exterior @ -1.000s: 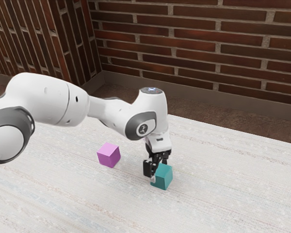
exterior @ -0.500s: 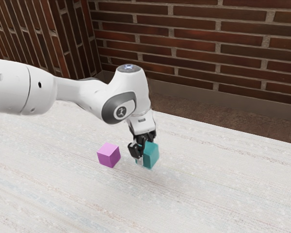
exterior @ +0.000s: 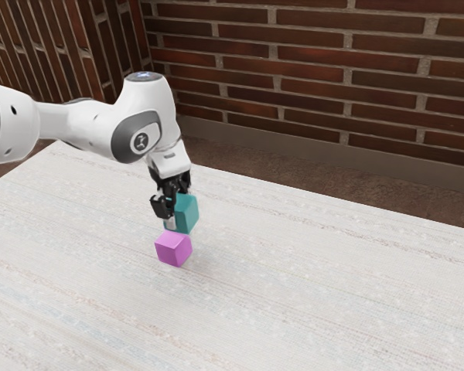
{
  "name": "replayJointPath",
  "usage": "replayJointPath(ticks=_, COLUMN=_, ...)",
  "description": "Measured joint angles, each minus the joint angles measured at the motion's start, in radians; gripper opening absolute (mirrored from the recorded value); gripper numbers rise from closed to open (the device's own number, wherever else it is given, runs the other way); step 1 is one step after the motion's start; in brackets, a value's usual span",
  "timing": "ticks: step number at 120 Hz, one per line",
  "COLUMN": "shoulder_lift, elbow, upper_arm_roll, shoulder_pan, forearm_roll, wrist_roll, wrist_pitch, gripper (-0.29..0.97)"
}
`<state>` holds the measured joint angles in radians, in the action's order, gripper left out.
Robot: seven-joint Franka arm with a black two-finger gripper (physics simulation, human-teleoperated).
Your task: Pick up the blue block with one arm, and put the blue block on the pink block with one arm
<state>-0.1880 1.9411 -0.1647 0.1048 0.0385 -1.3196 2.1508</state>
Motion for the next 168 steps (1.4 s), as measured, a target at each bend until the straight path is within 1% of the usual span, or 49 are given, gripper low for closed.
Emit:
replayJointPath(ticks=22, shoulder_lift=-0.013, elbow=-0.001, upper_arm_roll=0.000, shoulder_pan=0.037, forearm_roll=0.025, wrist_roll=-0.037, wrist_pitch=-0.008, gripper=0.36)
replayJointPath(ticks=36, shoulder_lift=-0.040, elbow=-0.013, upper_arm_roll=0.001, shoulder_pan=0.050, forearm_roll=0.051, wrist_roll=-0.059, wrist_pitch=-0.011, gripper=0.36)
replayJointPath(ticks=51, shoulder_lift=-0.073, elbow=-0.041, upper_arm_roll=0.009, shoulder_pan=0.050, forearm_roll=0.062, wrist_roll=-0.081, wrist_pitch=-0.012, gripper=0.36)
replayJointPath(ticks=90, shoulder_lift=-0.119, elbow=-0.057, upper_arm_roll=0.010, shoulder_pan=0.047, forearm_roll=0.067, wrist_roll=-0.120, wrist_pitch=-0.013, gripper=0.36)
replayJointPath(ticks=168, shoulder_lift=-0.116, elbow=-0.059, upper_arm_roll=0.021, shoulder_pan=0.047, forearm_roll=0.066, wrist_roll=-0.162, wrist_pitch=-0.013, gripper=0.36)
